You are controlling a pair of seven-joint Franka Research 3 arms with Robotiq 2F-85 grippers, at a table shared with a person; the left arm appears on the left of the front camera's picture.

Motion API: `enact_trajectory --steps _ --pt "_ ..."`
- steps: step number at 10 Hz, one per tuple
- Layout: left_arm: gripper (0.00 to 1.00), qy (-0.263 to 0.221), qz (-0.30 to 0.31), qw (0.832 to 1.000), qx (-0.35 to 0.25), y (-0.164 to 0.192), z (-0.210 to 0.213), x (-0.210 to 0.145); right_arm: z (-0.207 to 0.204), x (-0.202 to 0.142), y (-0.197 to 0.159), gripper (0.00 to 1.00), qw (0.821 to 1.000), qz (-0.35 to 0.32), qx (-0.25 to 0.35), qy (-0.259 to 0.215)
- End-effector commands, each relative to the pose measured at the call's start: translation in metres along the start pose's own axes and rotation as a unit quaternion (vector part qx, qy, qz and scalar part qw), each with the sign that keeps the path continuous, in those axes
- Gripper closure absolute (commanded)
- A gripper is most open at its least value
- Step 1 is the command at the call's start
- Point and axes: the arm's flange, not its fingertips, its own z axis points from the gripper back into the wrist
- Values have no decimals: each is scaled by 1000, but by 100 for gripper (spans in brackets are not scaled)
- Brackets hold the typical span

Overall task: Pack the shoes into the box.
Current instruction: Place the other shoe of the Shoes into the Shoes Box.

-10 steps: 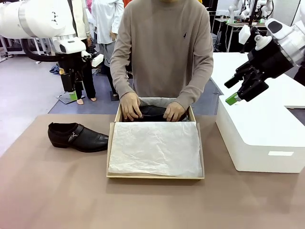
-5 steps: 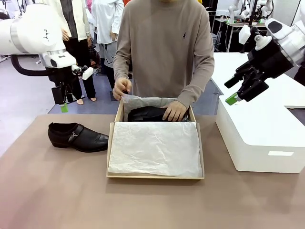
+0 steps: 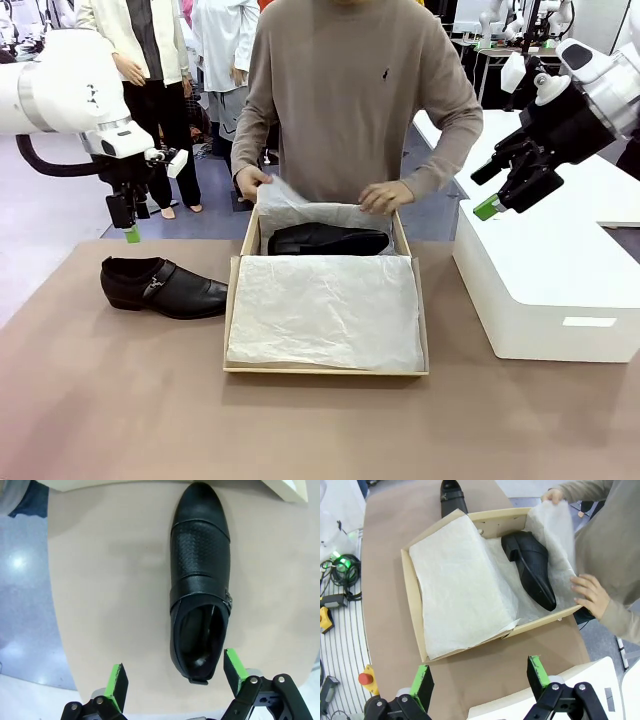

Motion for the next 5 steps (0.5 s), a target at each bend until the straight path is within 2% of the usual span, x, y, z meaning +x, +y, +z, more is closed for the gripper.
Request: enact_trajectory --steps 1,2,3,5 --pt "0 -5 -35 999 -5 2 -1 -6 0 0 -3 0 1000 11 5 -15" --pt "0 -3 -53 998 -12 2 0 -7 0 0 -3 0 1000 11 5 -15" --pt "0 0 -12 1000 -1 0 -1 0 0 0 -3 0 1000 11 5 -15" --pt "0 0 -12 1000 -1 0 -1 0 0 0 -3 0 1000 11 5 -15"
